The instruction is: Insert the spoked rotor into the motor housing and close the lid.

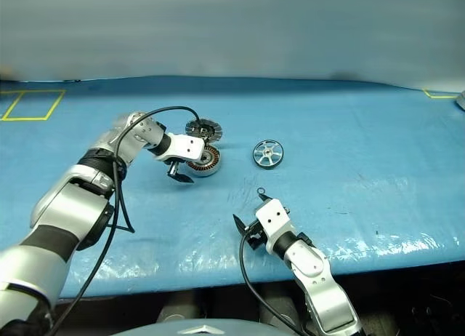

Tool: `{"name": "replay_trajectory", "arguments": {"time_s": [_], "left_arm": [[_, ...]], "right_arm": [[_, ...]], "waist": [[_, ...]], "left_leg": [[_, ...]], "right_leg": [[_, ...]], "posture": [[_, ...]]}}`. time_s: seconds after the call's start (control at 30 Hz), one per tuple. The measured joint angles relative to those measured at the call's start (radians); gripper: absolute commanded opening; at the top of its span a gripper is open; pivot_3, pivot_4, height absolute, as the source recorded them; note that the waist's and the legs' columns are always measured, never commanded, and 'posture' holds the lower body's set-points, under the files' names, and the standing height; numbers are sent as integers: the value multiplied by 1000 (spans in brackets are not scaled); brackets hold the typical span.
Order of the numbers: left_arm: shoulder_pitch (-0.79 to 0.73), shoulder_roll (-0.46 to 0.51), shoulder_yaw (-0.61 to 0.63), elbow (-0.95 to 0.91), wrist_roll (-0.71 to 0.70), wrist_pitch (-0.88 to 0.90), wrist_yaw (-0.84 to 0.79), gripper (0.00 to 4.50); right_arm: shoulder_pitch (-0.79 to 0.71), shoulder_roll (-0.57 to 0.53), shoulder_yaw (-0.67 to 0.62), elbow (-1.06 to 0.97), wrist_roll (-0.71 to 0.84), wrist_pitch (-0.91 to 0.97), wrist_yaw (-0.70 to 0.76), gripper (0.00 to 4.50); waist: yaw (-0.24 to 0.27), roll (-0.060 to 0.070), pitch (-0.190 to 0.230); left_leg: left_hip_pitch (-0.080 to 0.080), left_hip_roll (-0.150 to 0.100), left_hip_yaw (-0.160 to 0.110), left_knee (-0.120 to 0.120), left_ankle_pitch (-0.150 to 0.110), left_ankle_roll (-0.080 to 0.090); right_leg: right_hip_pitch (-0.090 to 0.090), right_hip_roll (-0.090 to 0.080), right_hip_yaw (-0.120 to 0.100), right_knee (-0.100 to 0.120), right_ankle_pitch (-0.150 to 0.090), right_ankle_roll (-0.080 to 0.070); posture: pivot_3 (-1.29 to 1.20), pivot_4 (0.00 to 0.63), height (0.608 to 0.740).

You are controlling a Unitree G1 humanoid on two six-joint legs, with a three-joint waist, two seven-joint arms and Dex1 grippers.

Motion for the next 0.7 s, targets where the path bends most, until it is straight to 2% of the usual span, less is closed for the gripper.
{"name": "replay_trajectory", "arguments": {"time_s": [0.37,0.63,0.7], "left_arm": [[2,-20,-14,26,55,14,86,4500],[19,-37,11,26,35,39,73,4500],[19,-37,12,26,35,40,69,4145]], "right_arm": [[3,0,-1,-4,-1,13,-1,4457],[7,-1,-7,0,-1,13,-5,4457],[7,-3,-8,2,-2,13,-8,4500]], "waist": [[0,0,0],[2,0,0],[2,0,0]], "left_leg": [[1,0,0,0,0,0],[2,0,0,1,0,0],[1,0,0,1,0,0]], "right_leg": [[1,0,0,0,0,1],[2,0,0,1,0,0],[2,0,0,1,0,0]], "posture": [[0,150,740],[0,150,740],[0,150,740]]}}
